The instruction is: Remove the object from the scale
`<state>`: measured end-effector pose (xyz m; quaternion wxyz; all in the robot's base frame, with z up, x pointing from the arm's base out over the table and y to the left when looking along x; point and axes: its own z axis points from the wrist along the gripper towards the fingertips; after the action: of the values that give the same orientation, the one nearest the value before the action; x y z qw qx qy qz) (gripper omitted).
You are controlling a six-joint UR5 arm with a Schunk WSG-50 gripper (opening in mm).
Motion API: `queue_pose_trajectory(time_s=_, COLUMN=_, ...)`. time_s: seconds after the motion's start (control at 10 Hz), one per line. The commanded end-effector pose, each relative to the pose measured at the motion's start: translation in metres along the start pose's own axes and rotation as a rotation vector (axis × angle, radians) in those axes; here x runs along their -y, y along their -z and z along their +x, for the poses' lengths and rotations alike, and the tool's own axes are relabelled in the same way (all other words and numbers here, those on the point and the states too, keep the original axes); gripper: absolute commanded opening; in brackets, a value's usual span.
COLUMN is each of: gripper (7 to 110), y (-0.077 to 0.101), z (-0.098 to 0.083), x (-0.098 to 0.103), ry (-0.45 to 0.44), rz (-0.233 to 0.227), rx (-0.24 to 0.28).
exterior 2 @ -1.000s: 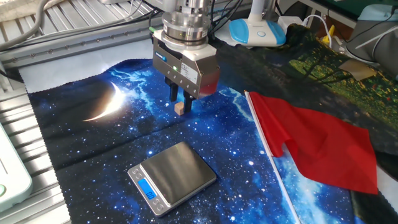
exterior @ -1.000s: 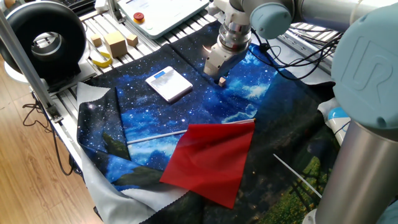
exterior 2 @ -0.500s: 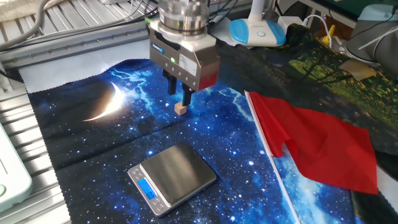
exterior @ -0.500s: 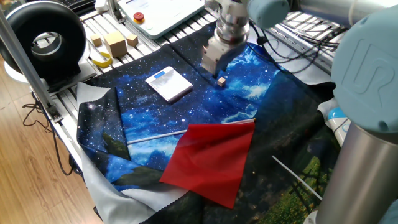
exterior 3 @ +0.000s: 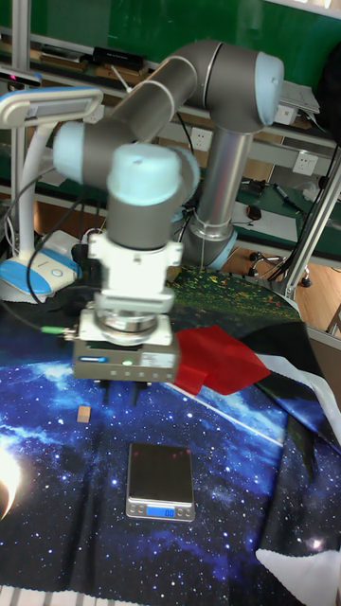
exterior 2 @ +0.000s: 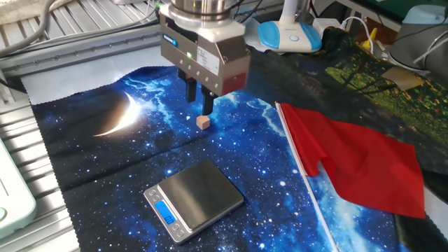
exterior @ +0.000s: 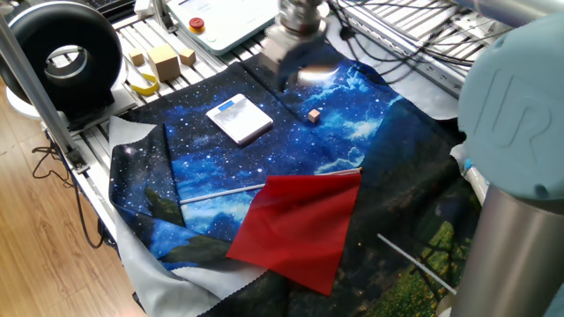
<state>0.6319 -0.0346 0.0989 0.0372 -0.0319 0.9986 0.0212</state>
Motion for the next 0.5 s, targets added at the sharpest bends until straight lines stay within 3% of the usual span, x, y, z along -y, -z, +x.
queue_pose_trajectory(time_s=0.0, gripper=22, y=0.026, z=-0.02, x=-0.046, ry=-0.073, rz=0.01, rx=0.003)
queue_pose_trajectory(time_s=0.2, gripper=22, y=0.027, z=-0.02, x=-0.068, ry=-0.092, rz=0.015, rx=0.019)
queue_pose_trajectory(time_s=0.3, gripper=7, y=0.025, z=-0.018, x=-0.071, ry=-0.094, rz=0.032, rx=0.02)
queue_pose_trajectory(time_s=0.4, gripper=7, y=0.024, z=-0.015, x=-0.072, ry=-0.096, rz=0.044, rx=0.018)
